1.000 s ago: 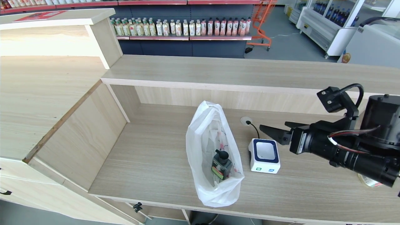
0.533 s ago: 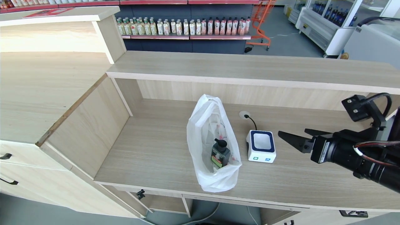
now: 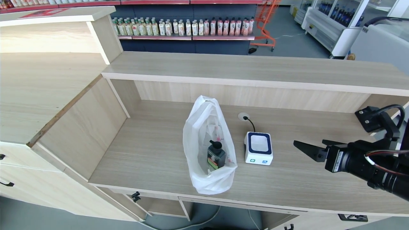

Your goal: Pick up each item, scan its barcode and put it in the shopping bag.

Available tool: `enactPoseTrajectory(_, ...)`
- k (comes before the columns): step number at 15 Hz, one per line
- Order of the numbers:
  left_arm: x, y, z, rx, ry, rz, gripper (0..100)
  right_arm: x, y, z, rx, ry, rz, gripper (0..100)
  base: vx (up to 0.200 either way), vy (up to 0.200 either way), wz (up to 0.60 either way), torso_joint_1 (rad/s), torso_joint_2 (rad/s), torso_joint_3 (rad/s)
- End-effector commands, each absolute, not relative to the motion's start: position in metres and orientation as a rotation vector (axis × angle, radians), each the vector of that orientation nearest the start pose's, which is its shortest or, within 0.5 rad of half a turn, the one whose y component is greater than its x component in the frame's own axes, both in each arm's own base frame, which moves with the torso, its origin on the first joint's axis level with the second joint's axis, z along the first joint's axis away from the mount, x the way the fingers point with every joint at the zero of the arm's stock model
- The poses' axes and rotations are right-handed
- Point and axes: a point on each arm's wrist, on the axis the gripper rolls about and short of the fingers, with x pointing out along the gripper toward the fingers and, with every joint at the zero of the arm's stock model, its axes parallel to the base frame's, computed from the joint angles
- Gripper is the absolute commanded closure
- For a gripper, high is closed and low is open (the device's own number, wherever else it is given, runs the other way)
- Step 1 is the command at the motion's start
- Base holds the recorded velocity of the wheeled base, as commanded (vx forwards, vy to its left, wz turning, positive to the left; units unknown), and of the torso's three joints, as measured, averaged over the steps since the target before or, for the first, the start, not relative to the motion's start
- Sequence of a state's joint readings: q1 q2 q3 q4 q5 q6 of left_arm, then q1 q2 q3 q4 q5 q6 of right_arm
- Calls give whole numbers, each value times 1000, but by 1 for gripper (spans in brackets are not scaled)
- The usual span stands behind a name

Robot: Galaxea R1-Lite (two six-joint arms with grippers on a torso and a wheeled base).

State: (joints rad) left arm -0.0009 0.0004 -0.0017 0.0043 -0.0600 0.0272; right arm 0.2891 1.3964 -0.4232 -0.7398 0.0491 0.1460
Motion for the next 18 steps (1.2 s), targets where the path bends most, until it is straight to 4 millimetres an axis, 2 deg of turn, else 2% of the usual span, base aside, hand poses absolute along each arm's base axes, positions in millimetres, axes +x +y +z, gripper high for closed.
enactPoseTrajectory(1,-23,-1,75,28,2,-61,0,198,58,164,110,279,281,0,0,-200,0,7,2,7)
enactPoseTrajectory(3,-23,-1,75,28,2,-61,0,196,52,155,102,324,197,0,0,-200,0,5,0,5)
enactPoseTrajectory(6,-23,-1,75,28,2,-61,0,192,45,145,102,371,163,0,0,-200,0,1,2,-1)
enactPoseTrajectory(12,-23,-1,75,27,4,-61,0,189,44,141,94,386,141,0,0,-200,0,4,2,3)
enactPoseTrajectory(18,-23,-1,75,31,2,-61,0,179,39,126,58,440,54,0,0,-200,0,2,2,1)
